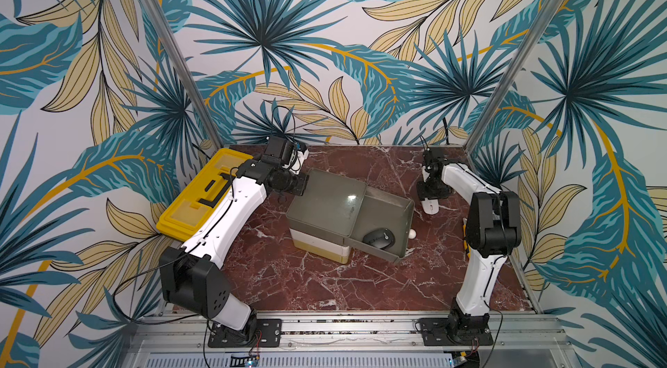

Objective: Take the mice out of the drawer
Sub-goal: Place the mouse at the center of the board.

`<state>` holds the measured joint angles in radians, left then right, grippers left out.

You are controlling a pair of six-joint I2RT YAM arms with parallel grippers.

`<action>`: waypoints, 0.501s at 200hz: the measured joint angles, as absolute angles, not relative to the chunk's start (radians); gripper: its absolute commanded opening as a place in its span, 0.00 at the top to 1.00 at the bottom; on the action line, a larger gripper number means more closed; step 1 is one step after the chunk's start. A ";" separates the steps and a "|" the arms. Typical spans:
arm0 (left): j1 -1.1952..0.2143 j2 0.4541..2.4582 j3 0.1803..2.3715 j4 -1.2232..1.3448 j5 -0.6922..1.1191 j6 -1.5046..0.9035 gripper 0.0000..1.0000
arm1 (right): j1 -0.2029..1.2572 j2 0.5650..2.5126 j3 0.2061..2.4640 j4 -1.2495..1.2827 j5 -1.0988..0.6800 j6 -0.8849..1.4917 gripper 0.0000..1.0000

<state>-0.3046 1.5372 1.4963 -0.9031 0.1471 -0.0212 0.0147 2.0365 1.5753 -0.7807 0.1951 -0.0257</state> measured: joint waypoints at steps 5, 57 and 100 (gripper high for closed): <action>-0.305 1.537 1.496 -0.903 0.147 -0.021 1.00 | 0.015 2.040 1.575 -0.780 0.191 -0.026 0.64; -0.305 1.537 1.496 -0.903 0.147 -0.015 1.00 | 0.014 2.072 1.578 -0.774 0.133 -0.026 0.64; -0.304 1.537 1.496 -0.903 0.149 -0.015 1.00 | 0.013 2.085 1.578 -0.756 0.110 -0.026 0.63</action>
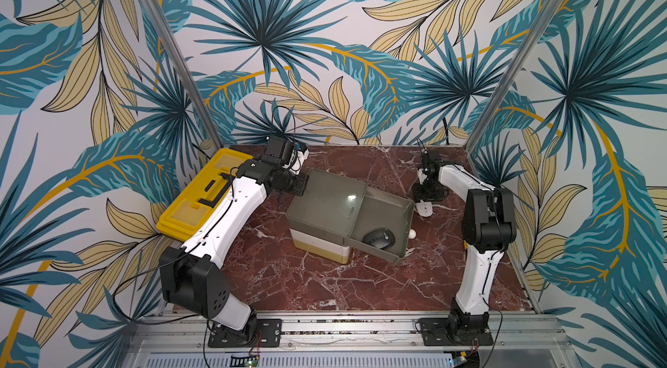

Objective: Take the mice out of the drawer
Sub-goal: Place the mouse at the center of the board.

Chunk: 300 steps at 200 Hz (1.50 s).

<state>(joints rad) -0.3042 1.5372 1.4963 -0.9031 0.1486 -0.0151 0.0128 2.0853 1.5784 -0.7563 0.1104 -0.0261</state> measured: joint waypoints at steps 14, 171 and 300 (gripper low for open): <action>-0.304 1.537 1.496 -0.903 0.149 -0.015 1.00 | 0.013 2.085 1.578 -0.756 0.105 -0.026 0.62; -0.304 1.537 1.495 -0.903 0.150 -0.015 1.00 | 0.009 2.092 1.584 -0.748 0.087 -0.030 0.29; -0.303 1.537 1.495 -0.903 0.152 -0.015 1.00 | 0.101 1.618 1.655 -0.831 0.041 -0.059 0.01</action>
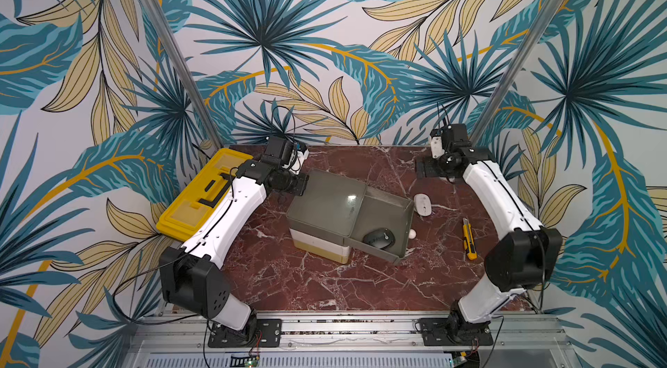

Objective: Take the mice out of the drawer
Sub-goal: Place the mouse at the center of the board, then pick up the mouse from the drawer.

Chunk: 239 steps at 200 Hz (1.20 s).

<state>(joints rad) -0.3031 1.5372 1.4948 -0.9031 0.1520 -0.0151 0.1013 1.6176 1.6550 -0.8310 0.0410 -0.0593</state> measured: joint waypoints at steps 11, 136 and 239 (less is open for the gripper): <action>-0.303 1.537 1.495 -0.903 0.153 -0.015 1.00 | 0.161 1.544 1.655 -0.852 0.016 -0.082 0.01; -0.299 1.537 1.495 -0.899 0.167 -0.016 1.00 | 0.684 1.474 1.629 -1.349 0.157 -0.130 0.02; -0.297 1.537 1.495 -0.897 0.174 -0.016 1.00 | 0.718 1.475 1.563 -1.410 0.179 -0.103 0.01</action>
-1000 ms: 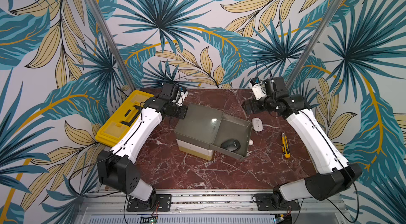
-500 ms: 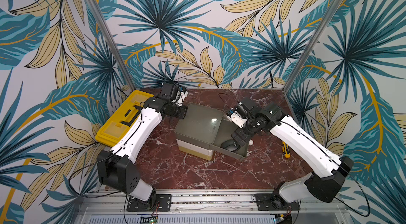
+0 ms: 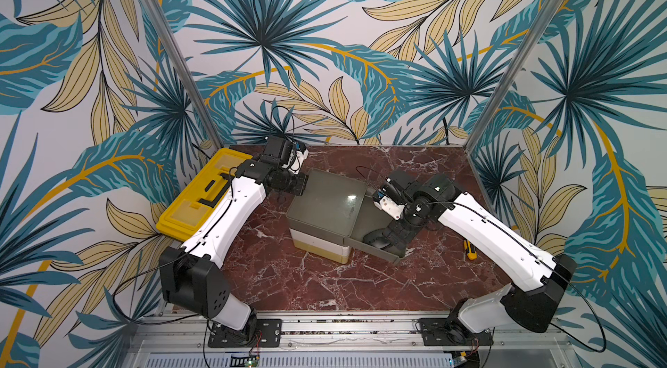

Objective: Take the mice out of the drawer
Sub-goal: Pick up the mouse from the drawer.

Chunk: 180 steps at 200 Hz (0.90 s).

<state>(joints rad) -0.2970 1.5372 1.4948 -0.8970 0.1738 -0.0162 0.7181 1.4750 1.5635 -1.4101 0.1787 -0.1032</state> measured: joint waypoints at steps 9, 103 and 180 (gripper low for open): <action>-0.297 1.537 1.495 -0.897 0.174 -0.016 1.00 | 0.723 1.476 1.560 -1.409 0.176 -0.106 0.01; -0.296 1.537 1.495 -0.897 0.175 -0.016 1.00 | 0.746 1.530 1.549 -1.356 0.115 -0.151 0.01; -0.296 1.537 1.495 -0.897 0.176 -0.016 1.00 | 0.747 1.580 1.549 -1.287 0.112 -0.185 0.03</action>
